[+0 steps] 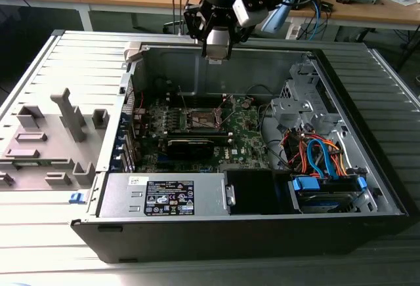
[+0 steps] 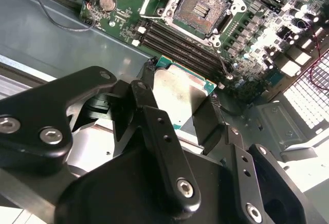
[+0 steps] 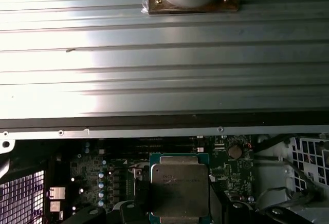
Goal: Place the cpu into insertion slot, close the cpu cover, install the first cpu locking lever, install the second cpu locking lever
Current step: 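Place the cpu into insertion slot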
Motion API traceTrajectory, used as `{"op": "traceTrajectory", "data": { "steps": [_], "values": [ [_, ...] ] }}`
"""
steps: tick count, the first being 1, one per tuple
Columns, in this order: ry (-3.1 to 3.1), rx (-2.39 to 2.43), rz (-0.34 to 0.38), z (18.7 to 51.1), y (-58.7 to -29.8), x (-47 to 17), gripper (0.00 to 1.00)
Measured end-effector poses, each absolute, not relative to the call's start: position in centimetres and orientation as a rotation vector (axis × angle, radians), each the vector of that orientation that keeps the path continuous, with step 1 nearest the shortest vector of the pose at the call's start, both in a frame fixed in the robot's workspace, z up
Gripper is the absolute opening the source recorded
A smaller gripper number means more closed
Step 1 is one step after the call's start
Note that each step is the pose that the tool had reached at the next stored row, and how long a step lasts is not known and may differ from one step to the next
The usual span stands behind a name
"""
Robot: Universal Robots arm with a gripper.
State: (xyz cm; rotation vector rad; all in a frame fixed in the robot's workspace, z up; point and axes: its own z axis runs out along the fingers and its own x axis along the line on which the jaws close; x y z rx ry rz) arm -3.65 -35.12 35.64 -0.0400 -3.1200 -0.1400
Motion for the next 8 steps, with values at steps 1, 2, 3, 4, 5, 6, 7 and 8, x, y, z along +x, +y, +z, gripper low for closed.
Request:
{"op": "traceTrajectory", "data": {
  "steps": [1,2,3,4,5,6,7,8],
  "values": [
    [-3.12,-0.04,-0.14,35.62,-35.15,-3.67,0.54],
    [-3.12,-0.04,-0.14,35.62,-35.16,-3.68,0.54],
    [-3.12,-0.04,-0.14,35.61,-35.17,-3.69,0.54],
    [-3.12,-0.04,-0.14,35.6,-35.2,-3.71,0.54],
    [-3.12,-0.04,-0.14,35.59,-35.21,-3.72,0.54],
    [-3.12,-0.04,-0.14,35.59,-35.22,-3.73,0.54],
    [-3.12,-0.04,-0.14,35.58,-35.24,-3.75,0.54],
    [-3.12,-0.04,-0.14,35.58,-35.25,-3.76,0.54]
  ]
}}
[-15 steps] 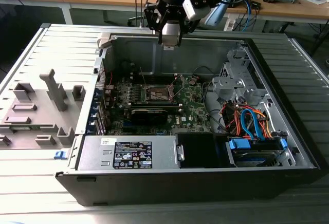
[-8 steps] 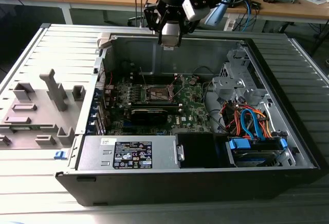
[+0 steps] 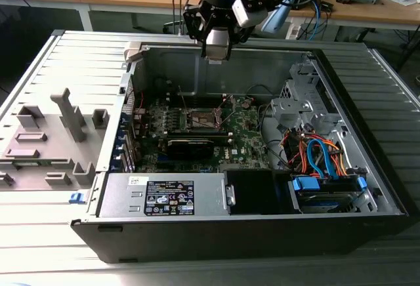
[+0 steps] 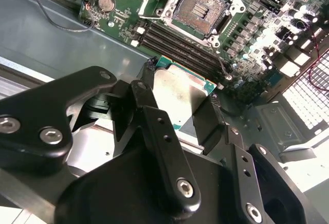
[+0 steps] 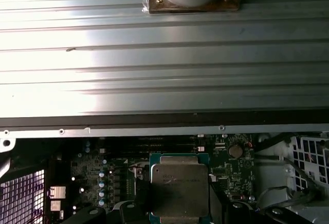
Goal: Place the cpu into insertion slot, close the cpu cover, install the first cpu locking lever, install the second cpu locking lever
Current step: 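Place the cpu into insertion slot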
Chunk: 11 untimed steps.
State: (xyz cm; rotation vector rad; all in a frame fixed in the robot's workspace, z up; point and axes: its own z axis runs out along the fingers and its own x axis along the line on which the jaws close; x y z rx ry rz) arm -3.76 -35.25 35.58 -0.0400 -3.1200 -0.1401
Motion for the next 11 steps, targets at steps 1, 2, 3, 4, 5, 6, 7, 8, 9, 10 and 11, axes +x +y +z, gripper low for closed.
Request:
{"op": "traceTrajectory", "data": {
  "steps": [1,2,3,4,5,6,7,8,9,10,11],
  "values": [
    [-3.12,-0.04,-0.14,35.57,-35.26,-3.77,0.54],
    [-3.12,-0.04,-0.14,35.57,-35.27,-3.78,0.54],
    [-3.12,-0.04,-0.14,35.56,-35.28,-3.78,0.54],
    [-3.12,-0.04,-0.14,35.56,-35.29,-3.79,0.54],
    [-3.12,-0.04,-0.14,35.55,-35.3,-3.8,0.54],
    [-3.12,-0.04,-0.14,35.55,-35.32,-3.82,0.54],
    [-3.12,-0.04,-0.14,35.55,-35.33,-3.83,0.54],
    [-3.12,-0.04,-0.14,35.54,-35.34,-3.84,0.54],
    [-3.12,-0.04,-0.14,35.54,-35.36,-3.86,0.54],
    [-3.12,-0.04,-0.14,35.53,-35.37,-3.86,0.54],
    [-3.12,-0.04,-0.14,35.53,-35.38,-3.87,0.54]
  ]
}}
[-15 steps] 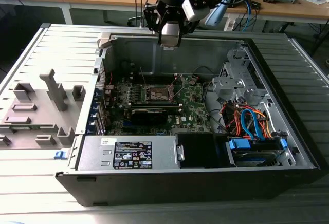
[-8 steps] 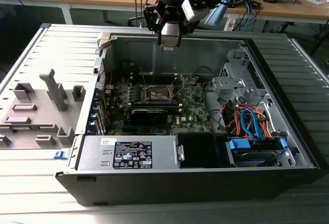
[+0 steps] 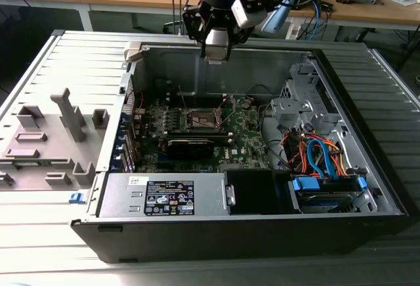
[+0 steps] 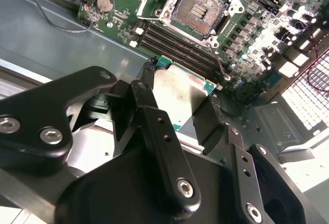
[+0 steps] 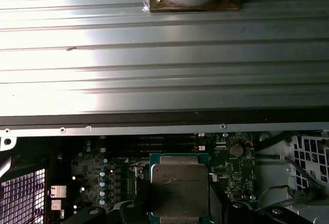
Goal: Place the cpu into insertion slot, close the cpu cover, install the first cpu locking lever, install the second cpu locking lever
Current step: 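Place the cpu into insertion slot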
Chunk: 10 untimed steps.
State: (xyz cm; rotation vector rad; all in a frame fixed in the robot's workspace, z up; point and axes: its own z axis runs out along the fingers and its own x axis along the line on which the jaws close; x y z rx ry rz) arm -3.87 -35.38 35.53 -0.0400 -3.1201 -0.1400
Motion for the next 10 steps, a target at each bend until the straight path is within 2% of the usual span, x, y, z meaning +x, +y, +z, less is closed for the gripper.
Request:
{"op": "traceTrajectory", "data": {
  "steps": [10],
  "values": [
    [-3.12,-0.04,-0.14,35.49,-35.5,-3.97,0.54]
  ]
}}
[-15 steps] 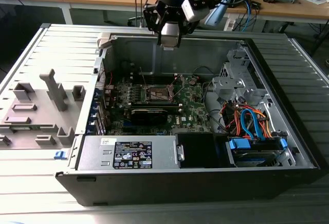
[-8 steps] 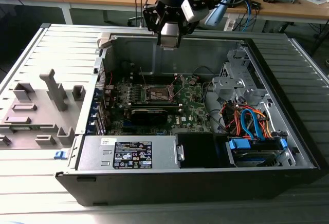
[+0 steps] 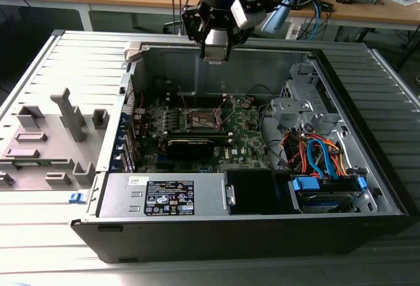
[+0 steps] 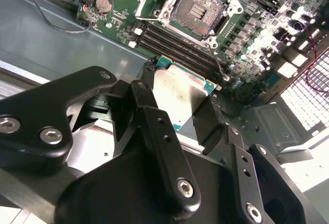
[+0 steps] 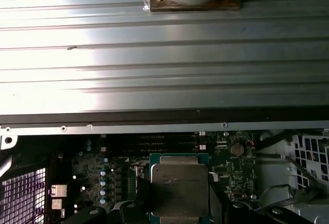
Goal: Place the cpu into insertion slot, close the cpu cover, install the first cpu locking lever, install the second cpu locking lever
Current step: 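Place the cpu into insertion slot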
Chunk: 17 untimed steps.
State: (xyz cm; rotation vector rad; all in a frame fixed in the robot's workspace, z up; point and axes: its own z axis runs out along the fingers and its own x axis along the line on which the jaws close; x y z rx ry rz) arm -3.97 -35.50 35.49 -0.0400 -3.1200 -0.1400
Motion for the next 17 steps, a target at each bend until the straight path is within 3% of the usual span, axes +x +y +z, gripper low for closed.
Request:
{"op": "traceTrajectory", "data": {
  "steps": [17],
  "values": [
    [-3.12,-0.04,-0.14,35.4,-35.8,-4.22,0.54]
  ]
}}
